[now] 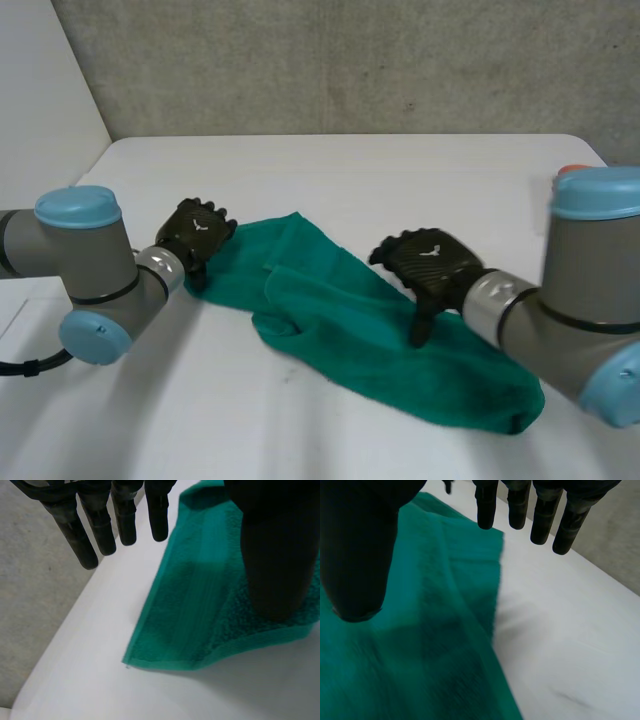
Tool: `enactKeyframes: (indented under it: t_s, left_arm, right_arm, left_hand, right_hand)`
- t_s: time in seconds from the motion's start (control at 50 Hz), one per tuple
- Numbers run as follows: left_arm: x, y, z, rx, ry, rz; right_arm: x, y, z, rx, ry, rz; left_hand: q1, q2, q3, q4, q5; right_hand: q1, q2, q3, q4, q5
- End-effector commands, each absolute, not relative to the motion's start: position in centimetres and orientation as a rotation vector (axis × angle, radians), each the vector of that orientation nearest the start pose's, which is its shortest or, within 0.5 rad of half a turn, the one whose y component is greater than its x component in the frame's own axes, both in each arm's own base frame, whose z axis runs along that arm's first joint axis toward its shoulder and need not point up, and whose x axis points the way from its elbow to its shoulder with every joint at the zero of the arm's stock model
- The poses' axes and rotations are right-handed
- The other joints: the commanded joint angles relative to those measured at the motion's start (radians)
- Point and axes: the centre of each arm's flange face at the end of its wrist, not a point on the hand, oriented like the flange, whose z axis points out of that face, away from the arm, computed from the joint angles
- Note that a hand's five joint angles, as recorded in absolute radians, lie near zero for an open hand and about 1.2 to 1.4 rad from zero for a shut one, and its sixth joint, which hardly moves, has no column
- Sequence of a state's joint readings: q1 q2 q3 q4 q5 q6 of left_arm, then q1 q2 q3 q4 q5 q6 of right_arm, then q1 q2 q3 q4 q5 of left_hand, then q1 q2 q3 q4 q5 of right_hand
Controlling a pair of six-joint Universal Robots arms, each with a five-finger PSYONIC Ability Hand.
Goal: Fold the laundry.
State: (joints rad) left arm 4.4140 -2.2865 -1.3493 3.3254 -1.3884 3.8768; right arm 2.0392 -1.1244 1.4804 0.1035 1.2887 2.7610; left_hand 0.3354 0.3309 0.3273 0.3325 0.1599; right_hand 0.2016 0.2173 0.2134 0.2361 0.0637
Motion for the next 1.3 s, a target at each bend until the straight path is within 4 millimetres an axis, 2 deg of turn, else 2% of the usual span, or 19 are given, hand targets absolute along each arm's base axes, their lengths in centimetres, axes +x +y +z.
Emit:
enactKeyframes:
  t_s: [0.02,0.16,0.32,0.5,0.58,0.62,0.64,0.66,0.72,0.8,0.88,0.9,0.92,0.98,1.04,1.08,1.14,1.18,1.3]
  left_arm:
    - [-26.1,-33.4,12.2,1.380,2.141,-1.705]
    - [-25.9,-32.1,12.8,1.341,2.306,-1.642]
    - [-25.6,-31.8,13.2,1.335,2.322,-1.621]
    - [-25.6,-32.2,12.9,1.332,2.316,-1.625]
    - [-25.8,-32.7,12.3,1.330,2.304,-1.637]
    - [-25.9,-32.9,12.1,1.329,2.295,-1.649]
    - [-26.1,-33.2,12.1,1.327,2.279,-1.667]
    - [-26.1,-33.4,12.0,1.324,2.271,-1.678]
    - [-26.5,-34.3,12.5,1.309,2.203,-1.745]
    - [-27.4,-36.6,15.4,1.250,1.982,-1.933]
    - [-28.6,-38.6,21.0,1.077,1.682,-2.188]
    - [-28.4,-39.2,24.0,0.955,1.553,-2.288]
    - [-28.5,-39.4,25.5,0.898,1.488,-2.336]
    - [-28.1,-39.3,30.5,0.694,1.265,-2.488]
    - [-27.9,-38.4,34.2,0.570,1.110,-2.591]
    - [-27.9,-37.9,35.1,0.555,1.087,-2.617]
    - [-27.6,-37.4,35.1,0.554,1.107,-2.618]
    - [-27.5,-37.2,34.6,0.566,1.131,-2.608]
    - [-28.2,-34.6,30.5,0.668,1.398,-2.597]
  right_arm:
    - [33.0,-23.1,17.0,-1.250,2.088,-1.482]
    - [35.5,-23.4,16.6,-1.195,2.055,-1.478]
    - [37.7,-24.0,15.6,-1.162,2.047,-1.442]
    - [38.1,-24.9,13.0,-1.175,2.172,-1.344]
    - [38.4,-25.2,12.8,-1.178,2.182,-1.356]
    - [38.5,-25.4,13.0,-1.174,2.176,-1.368]
    - [38.6,-25.5,13.2,-1.170,2.169,-1.378]
    - [38.7,-25.7,13.8,-1.170,2.154,-1.401]
    - [39.1,-26.3,15.4,-1.147,2.113,-1.473]
    - [39.6,-27.5,19.1,-1.102,2.024,-1.636]
    - [39.2,-30.6,23.9,-0.995,1.903,-1.899]
    - [38.8,-31.4,24.9,-0.972,1.881,-1.955]
    - [38.3,-32.2,26.3,-0.936,1.850,-2.026]
    - [36.9,-33.9,31.8,-0.776,1.658,-2.282]
    - [35.3,-34.6,35.8,-0.660,1.469,-2.461]
    - [33.6,-35.0,37.9,-0.599,1.378,-2.559]
    - [32.2,-35.1,38.5,-0.585,1.366,-2.593]
    - [31.3,-35.1,37.7,-0.628,1.430,-2.559]
    - [30.1,-34.3,31.7,-0.850,1.733,-2.240]
  left_hand:
    - [0.183,0.188,0.191,0.186,0.184]
    - [0.239,0.244,0.247,0.242,0.240]
    - [0.266,0.270,0.274,0.269,0.267]
    - [0.356,0.361,0.364,0.359,0.357]
    - [0.576,0.581,0.584,0.579,0.577]
    - [0.720,0.724,0.728,0.723,0.721]
    - [0.892,0.897,0.900,0.895,0.893]
    - [0.987,0.991,0.995,0.990,0.988]
    - [1.061,1.065,1.069,1.064,1.062]
    - [1.061,1.065,1.069,1.064,1.062]
    - [1.061,1.065,1.069,1.064,1.062]
    - [1.061,1.065,1.069,1.064,1.062]
    - [1.061,1.065,1.069,1.064,1.062]
    - [1.061,1.065,1.069,1.064,1.062]
    - [1.061,1.065,1.069,1.064,1.062]
    - [1.061,1.065,1.069,1.064,1.062]
    - [1.061,1.065,1.069,1.064,1.062]
    - [1.061,1.065,1.069,1.064,1.062]
    - [1.061,1.065,1.069,1.064,1.062]
  right_hand:
    - [-0.027,-0.043,-0.039,-0.062,-0.064]
    - [-0.027,-0.043,-0.039,-0.062,-0.064]
    - [-0.027,-0.043,-0.039,-0.062,-0.064]
    - [-0.027,-0.043,-0.039,-0.062,-0.064]
    - [0.212,0.196,0.200,0.177,0.175]
    - [0.607,0.591,0.595,0.573,0.570]
    - [0.745,0.729,0.733,0.711,0.709]
    - [1.153,1.138,1.142,1.119,1.117]
    - [1.195,1.179,1.183,1.160,1.158]
    - [1.195,1.179,1.183,1.160,1.158]
    - [1.195,1.179,1.183,1.160,1.158]
    - [1.195,1.179,1.183,1.160,1.158]
    - [1.195,1.179,1.183,1.160,1.158]
    - [1.195,1.179,1.183,1.160,1.158]
    - [1.195,1.179,1.183,1.160,1.158]
    - [1.195,1.179,1.183,1.160,1.158]
    - [1.195,1.179,1.183,1.160,1.158]
    - [1.195,1.179,1.183,1.160,1.158]
    - [1.195,1.179,1.183,1.160,1.158]
